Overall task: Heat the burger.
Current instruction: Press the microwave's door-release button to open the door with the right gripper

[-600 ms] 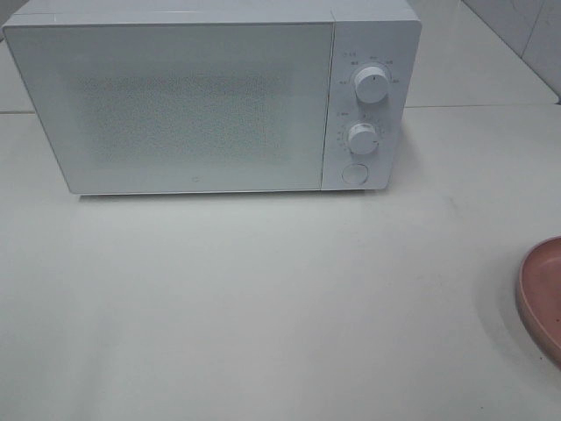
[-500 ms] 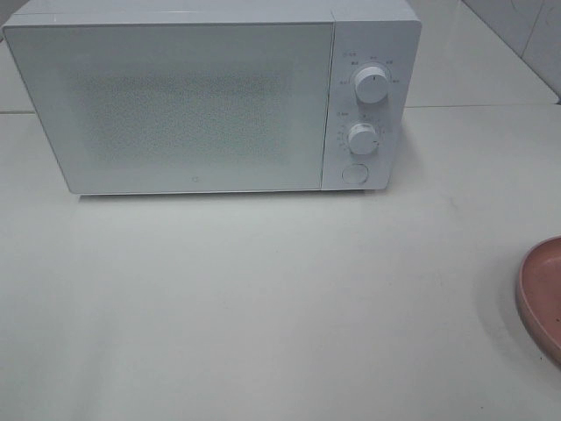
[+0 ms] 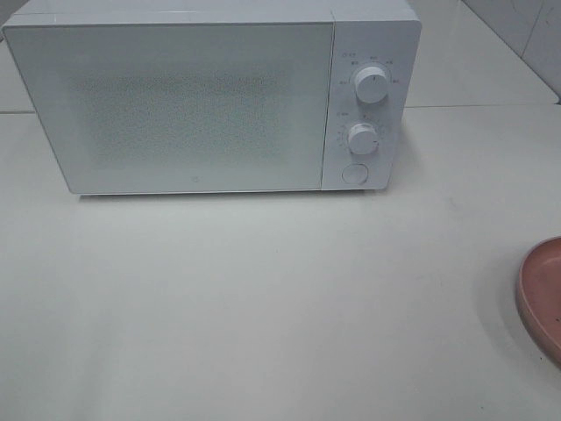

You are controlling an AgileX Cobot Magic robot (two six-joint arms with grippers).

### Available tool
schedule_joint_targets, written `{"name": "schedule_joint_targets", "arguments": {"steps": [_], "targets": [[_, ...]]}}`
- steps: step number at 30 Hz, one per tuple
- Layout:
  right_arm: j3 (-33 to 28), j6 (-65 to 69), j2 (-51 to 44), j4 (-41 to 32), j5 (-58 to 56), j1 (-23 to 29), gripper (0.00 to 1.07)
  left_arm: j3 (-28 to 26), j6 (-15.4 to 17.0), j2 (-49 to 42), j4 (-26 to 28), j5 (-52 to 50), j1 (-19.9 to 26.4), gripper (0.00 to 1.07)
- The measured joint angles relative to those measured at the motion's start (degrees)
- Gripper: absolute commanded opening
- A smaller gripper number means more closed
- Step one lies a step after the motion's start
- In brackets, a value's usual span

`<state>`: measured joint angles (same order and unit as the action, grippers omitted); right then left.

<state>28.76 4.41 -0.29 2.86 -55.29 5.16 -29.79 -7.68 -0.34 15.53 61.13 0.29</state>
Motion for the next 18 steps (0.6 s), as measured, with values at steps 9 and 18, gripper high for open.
{"name": "schedule_joint_targets", "arguments": {"steps": [9, 18], "targets": [[1.8, 0.0, 1.9, 0.0, 3.6, 0.0, 0.74, 0.0, 0.0, 0.0, 0.0, 0.0, 0.0, 1.00], [1.8, 0.0, 8.9, 0.0, 9.6, 0.0, 0.74, 0.0, 0.0, 0.0, 0.0, 0.0, 0.0, 1.00]]}}
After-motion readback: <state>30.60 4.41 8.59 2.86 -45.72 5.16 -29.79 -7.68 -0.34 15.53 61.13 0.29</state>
